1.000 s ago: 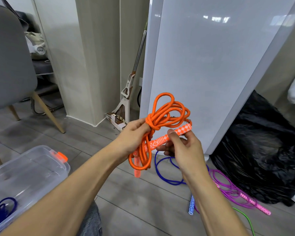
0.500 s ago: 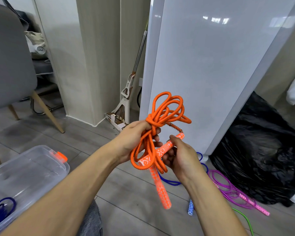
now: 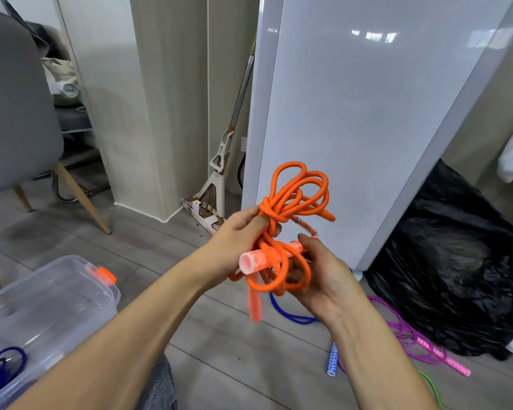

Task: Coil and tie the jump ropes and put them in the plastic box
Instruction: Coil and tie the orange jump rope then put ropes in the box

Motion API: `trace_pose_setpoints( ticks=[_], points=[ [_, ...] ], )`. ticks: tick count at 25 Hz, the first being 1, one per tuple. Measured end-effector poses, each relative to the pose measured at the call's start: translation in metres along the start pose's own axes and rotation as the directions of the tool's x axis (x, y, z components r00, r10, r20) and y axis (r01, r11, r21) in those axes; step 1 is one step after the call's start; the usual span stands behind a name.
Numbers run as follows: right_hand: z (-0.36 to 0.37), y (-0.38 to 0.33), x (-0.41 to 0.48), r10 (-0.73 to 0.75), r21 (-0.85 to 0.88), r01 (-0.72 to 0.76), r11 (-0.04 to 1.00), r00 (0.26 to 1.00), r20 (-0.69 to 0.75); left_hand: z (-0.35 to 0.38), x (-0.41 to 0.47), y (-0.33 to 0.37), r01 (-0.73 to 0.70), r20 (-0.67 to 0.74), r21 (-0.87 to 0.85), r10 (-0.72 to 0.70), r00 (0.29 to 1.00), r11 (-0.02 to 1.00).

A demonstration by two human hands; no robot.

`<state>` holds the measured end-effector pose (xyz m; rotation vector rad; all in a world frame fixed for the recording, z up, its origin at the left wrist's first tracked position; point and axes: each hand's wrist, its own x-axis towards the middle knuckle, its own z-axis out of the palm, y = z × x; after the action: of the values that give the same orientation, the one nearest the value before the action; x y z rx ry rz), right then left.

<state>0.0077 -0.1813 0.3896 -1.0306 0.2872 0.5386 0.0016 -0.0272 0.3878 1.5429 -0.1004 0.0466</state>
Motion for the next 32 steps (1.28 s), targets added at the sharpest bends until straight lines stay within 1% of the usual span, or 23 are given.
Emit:
trace_pose_setpoints(
  ticks=[2,3,5,6,8,9,11,13,15,17,18,19,20,22,25,27,29,32],
  points=[
    [-0.002,-0.004,-0.003,-0.125,-0.091,0.126,0.988,0.992,0.021,-0.004,0.001,-0.002,-0.051,-0.005,0.082,0.052,0.999,0.995],
    [-0.003,-0.005,-0.006,-0.197,-0.164,0.202,0.965,0.979,0.048,-0.006,0.002,-0.003,-0.051,-0.013,0.08,0.052,0.999,0.995],
    [-0.002,-0.003,-0.013,-0.327,-0.348,0.348,0.87,0.937,0.12,-0.009,0.004,-0.005,-0.034,-0.032,0.039,0.035,0.999,0.999],
    [-0.001,-0.002,-0.016,-0.367,-0.428,0.398,0.811,0.917,0.157,-0.01,0.005,-0.007,-0.023,-0.046,0.01,0.023,0.999,1.0],
    [0.002,-0.001,-0.021,-0.409,-0.552,0.453,0.7,0.888,0.21,-0.011,0.006,-0.01,-0.008,-0.05,-0.032,0.007,0.999,0.999],
    [0.002,-0.002,-0.022,-0.421,-0.602,0.464,0.65,0.879,0.223,-0.011,0.006,-0.01,-0.014,-0.043,-0.018,0.013,0.999,1.0],
    [0.0,-0.003,-0.024,-0.467,-0.67,0.485,0.562,0.855,0.226,-0.012,0.005,-0.01,-0.047,-0.019,0.073,0.049,0.999,0.996],
    [-0.001,-0.001,-0.024,-0.548,-0.704,0.525,0.478,0.805,0.228,-0.012,0.005,-0.008,-0.069,-0.007,0.135,0.07,0.998,0.989],
    [-0.003,0.005,-0.021,-0.635,-0.713,0.568,0.411,0.74,0.223,-0.01,0.006,-0.008,-0.062,-0.013,0.098,0.063,0.998,0.993],
    [-0.002,0.009,-0.018,-0.703,-0.725,0.58,0.371,0.686,0.189,-0.009,0.005,-0.008,-0.045,-0.016,-0.003,0.045,0.999,0.999],
    [-0.001,0.01,-0.016,-0.726,-0.715,0.585,0.384,0.67,0.158,-0.007,0.005,-0.008,-0.037,-0.013,-0.055,0.036,0.999,0.998],
    [0.0,0.011,-0.015,-0.738,-0.692,0.587,0.42,0.665,0.116,-0.006,0.004,-0.008,-0.03,-0.006,-0.098,0.03,1.0,0.995],
    [0.002,0.01,-0.015,-0.738,-0.652,0.588,0.479,0.672,0.064,-0.005,0.003,-0.007,-0.024,0.004,-0.128,0.025,1.0,0.991],
    [0.005,0.01,-0.015,-0.706,-0.544,0.579,0.607,0.707,-0.036,-0.003,0.002,-0.005,-0.011,0.026,-0.158,0.015,1.0,0.987],
    [0.004,0.009,-0.01,-0.656,-0.426,0.559,0.711,0.746,-0.116,-0.004,0.002,-0.004,0.025,0.066,-0.191,-0.013,0.998,0.981],
    [0.004,0.01,-0.006,-0.602,-0.308,0.539,0.784,0.781,-0.169,-0.006,0.002,-0.004,0.018,0.09,-0.149,-0.005,0.996,0.989],
    [0.005,0.013,-0.003,-0.51,-0.177,0.481,0.859,0.832,-0.219,-0.005,0.002,-0.005,-0.007,0.091,-0.051,0.011,0.996,0.999],
    [0.003,0.015,-0.002,-0.344,-0.046,0.343,0.938,0.909,-0.237,-0.004,0.003,-0.013,-0.013,0.016,0.061,0.012,1.0,0.998]
  ],
)
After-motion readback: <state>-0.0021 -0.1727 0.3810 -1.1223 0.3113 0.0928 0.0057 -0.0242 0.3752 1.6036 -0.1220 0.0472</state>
